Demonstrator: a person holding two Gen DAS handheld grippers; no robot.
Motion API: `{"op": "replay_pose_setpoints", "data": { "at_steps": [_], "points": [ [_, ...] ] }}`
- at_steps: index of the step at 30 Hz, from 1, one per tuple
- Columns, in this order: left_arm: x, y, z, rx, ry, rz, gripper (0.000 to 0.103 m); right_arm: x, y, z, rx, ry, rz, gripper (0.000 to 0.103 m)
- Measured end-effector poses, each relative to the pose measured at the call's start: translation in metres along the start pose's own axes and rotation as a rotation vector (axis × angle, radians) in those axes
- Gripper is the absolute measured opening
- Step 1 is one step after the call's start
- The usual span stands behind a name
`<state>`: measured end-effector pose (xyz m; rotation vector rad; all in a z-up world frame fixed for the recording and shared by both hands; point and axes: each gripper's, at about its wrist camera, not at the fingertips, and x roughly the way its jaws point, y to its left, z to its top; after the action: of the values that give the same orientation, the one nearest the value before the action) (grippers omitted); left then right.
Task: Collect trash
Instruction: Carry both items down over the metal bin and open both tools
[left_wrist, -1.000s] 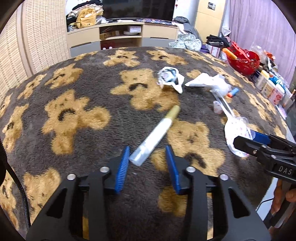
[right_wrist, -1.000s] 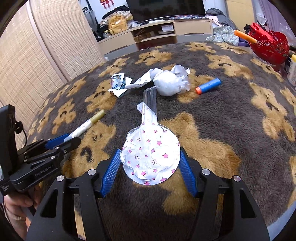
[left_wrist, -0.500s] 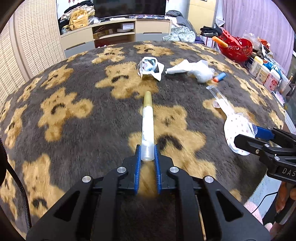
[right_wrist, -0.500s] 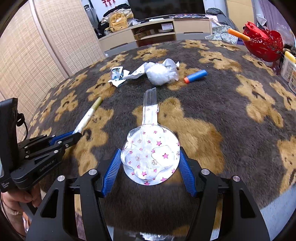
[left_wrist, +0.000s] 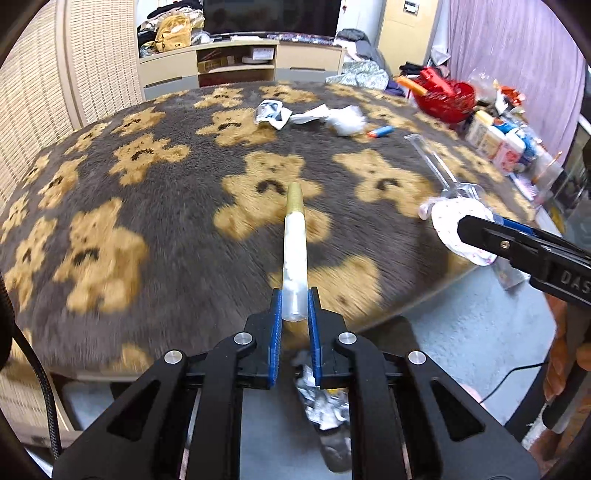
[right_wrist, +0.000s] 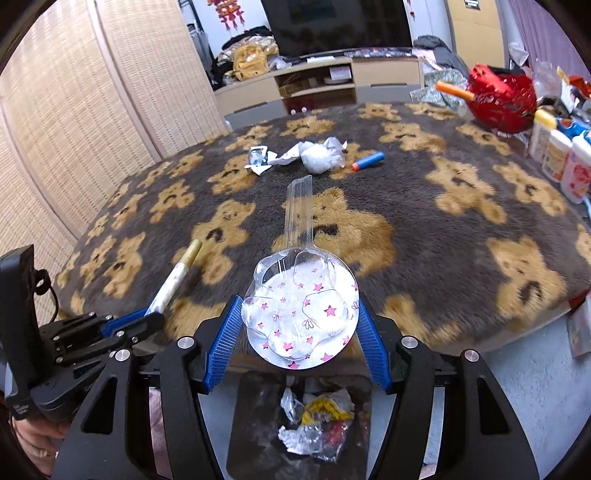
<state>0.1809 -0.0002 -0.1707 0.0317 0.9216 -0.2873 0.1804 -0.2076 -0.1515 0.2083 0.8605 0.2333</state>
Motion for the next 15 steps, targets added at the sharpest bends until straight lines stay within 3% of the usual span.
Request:
{"op": "replay_pose_setpoints", "data": {
  "at_steps": [7, 15],
  "points": [
    [-0.041, -0.031, -0.036, -0.004, -0.036, -0.035, 0.012, -0.036, -0.004, -0.029, -0.005, -0.009, -0.001, 0.062],
    [-0.048, -0.053, -0.08, -0.026, -0.002, -0.072, 0.012, -0.045, -0.01, -0.077, 0.001, 0.052, 0.008, 0.063]
  ]
}}
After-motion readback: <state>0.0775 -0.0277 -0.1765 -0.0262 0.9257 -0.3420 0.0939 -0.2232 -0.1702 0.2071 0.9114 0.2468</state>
